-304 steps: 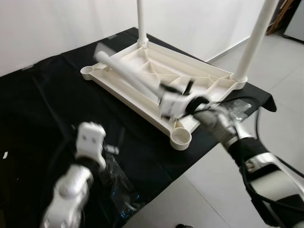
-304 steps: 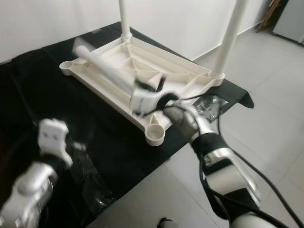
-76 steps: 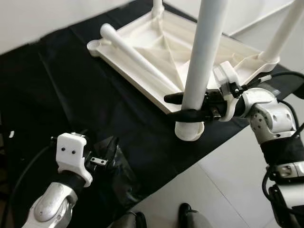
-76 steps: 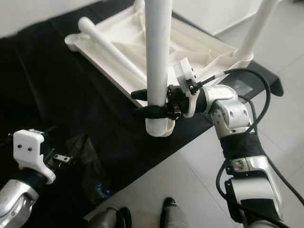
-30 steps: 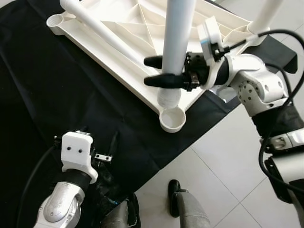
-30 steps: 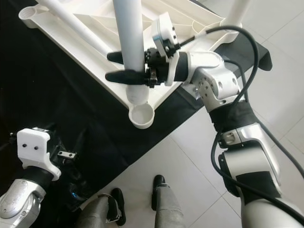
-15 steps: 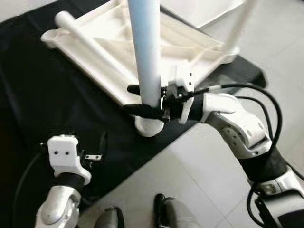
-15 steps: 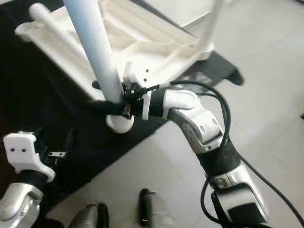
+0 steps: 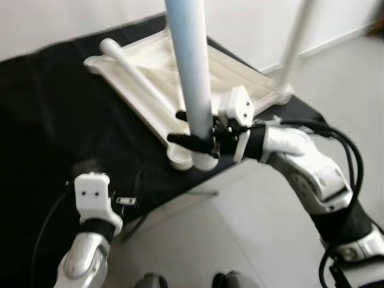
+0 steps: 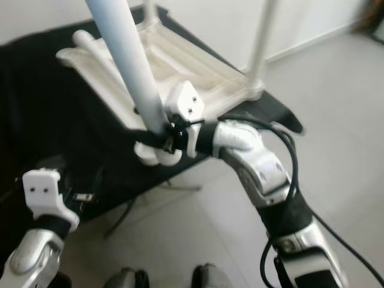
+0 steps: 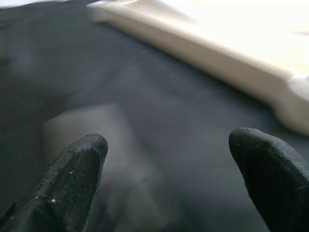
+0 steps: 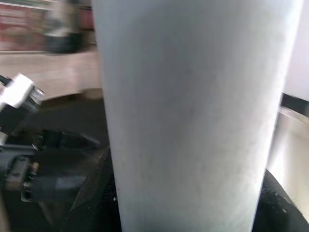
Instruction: Building children table
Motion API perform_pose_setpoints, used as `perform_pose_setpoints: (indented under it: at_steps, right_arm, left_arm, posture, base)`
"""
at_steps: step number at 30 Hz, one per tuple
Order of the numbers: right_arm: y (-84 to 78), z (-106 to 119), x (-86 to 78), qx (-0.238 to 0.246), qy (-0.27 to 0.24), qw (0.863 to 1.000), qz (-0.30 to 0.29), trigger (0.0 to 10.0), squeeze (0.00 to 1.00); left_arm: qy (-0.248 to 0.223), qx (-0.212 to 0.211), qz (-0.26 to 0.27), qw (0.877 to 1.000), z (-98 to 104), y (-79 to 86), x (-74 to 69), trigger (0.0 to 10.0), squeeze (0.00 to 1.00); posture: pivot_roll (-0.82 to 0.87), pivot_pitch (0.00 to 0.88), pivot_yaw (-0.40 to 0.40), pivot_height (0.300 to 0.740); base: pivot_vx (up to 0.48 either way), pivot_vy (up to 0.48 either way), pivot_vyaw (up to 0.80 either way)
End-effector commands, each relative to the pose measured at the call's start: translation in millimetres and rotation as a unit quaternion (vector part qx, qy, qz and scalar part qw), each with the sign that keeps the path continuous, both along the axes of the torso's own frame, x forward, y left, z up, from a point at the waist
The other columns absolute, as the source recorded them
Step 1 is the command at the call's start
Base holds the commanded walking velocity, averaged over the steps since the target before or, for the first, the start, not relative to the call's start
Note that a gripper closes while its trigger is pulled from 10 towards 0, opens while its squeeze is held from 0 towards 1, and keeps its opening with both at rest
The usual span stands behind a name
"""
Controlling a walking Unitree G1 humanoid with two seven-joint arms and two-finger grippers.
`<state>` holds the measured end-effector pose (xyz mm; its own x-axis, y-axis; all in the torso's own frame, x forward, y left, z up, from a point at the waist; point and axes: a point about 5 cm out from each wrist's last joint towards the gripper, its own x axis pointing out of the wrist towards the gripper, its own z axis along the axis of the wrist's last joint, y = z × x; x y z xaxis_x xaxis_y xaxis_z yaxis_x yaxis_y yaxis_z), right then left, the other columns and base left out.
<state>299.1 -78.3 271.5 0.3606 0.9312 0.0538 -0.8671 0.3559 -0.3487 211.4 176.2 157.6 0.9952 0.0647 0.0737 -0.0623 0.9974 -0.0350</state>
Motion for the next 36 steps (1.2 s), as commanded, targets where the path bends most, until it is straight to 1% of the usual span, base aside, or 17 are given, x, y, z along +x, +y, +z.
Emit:
perform_pose_setpoints:
  at_steps: [1,3,8,9,12,14,15,19,21,24,27,33,36]
  right_arm:
    - [-0.5,-2,-1.1,-0.003,-0.007,1.000,-0.004,10.0,0.00]
    - [-2.5,-7,2.2,-0.003,-0.002,1.000,-0.022,10.0,0.00]
    - [-4.4,-10,4.4,0.001,0.004,0.999,-0.037,10.0,0.00]
    - [-5.9,-11,6.2,0.009,0.012,0.999,-0.044,10.0,0.00]
    - [-5.2,-12,4.7,0.002,0.007,0.999,-0.039,10.0,0.00]
    - [-4.4,-14,5.3,-0.003,0.006,0.999,-0.050,10.0,0.00]
    - [-3.6,-15,5.5,-0.004,0.007,0.998,-0.056,10.0,0.00]
    - [-1.5,-16,4.3,0.006,0.015,0.998,-0.058,10.0,0.00]
    - [-0.8,-16,1.2,0.016,0.020,0.998,-0.050,10.0,0.00]
    - [-0.8,-16,0.4,0.019,0.020,0.998,-0.047,10.0,0.00]
    - [-1.6,-14,-2.5,0.033,0.017,0.999,-0.031,10.0,0.00]
    - [-0.2,-14,-3.8,0.034,0.013,0.999,-0.024,10.0,0.00]
    - [1.2,-14,-3.1,0.036,0.013,0.999,-0.029,10.0,0.00]
  left_arm:
    - [0.006,0.007,0.010,1.000,-4,2.1,-2.2,10.0,0.00]
    - [0.013,0.009,0.015,1.000,-6,3.4,-3.4,10.0,0.00]
    - [0.015,0.008,0.016,1.000,-7,4.1,-4.1,10.0,0.00]
    - [0.012,0.004,0.007,1.000,-6,2.8,-3.9,10.0,0.00]
    - [0.012,-0.004,-0.005,1.000,-6,0.6,-3.6,10.0,0.00]
    - [0.010,-0.009,-0.011,1.000,-5,-0.8,-3.3,10.0,0.00]
    - [0.012,-0.003,-0.015,1.000,-5,-2.0,-2.9,10.0,0.00]
    - [0.009,-0.005,-0.021,1.000,-6,-4.5,-1.5,10.0,0.00]
    - [0.009,-0.008,-0.022,1.000,-6,-6.8,-0.2,10.0,0.00]
    - [0.009,-0.008,-0.022,1.000,-6,-7.2,0.1,10.0,0.00]
    - [0.010,-0.008,-0.026,1.000,-7,-8.5,0.9,10.0,0.00]
    - [0.013,-0.012,-0.021,1.000,-8,-7.7,1.7,10.0,0.00]
    - [0.015,-0.022,-0.011,1.000,-9,-6.3,2.4,10.0,0.00]
  posture:
    - [-0.03,0.142,0.009,0.740]
    - [-0.03,0.141,0.011,0.740]
    - [-0.03,0.142,0.015,0.740]
    - [-0.03,0.141,0.015,0.740]
    - [-0.03,0.140,0.016,0.740]
    - [-0.04,0.140,0.018,0.740]
    - [-0.04,0.139,0.018,0.740]
    - [-0.04,0.140,0.020,0.740]
    - [-0.05,0.141,0.025,0.740]
    - [-0.05,0.141,0.025,0.740]
    - [-0.05,0.141,0.022,0.740]
    - [-0.04,0.140,0.020,0.740]
    - [-0.04,0.140,0.020,0.740]
  base:
    - [0.000,0.000,0.80]
    - [0.000,0.000,0.80]
    - [0.000,0.000,0.80]
    - [0.000,0.000,0.79]
    - [0.000,0.000,0.74]
    - [0.000,-0.285,0.00]
    - [0.000,-0.472,0.00]
    - [0.000,-0.469,0.00]
    - [0.000,-0.469,0.00]
    - [0.000,-0.471,0.00]
    - [0.000,-0.469,0.00]
    - [0.000,-0.470,0.00]
    - [0.000,0.000,0.00]
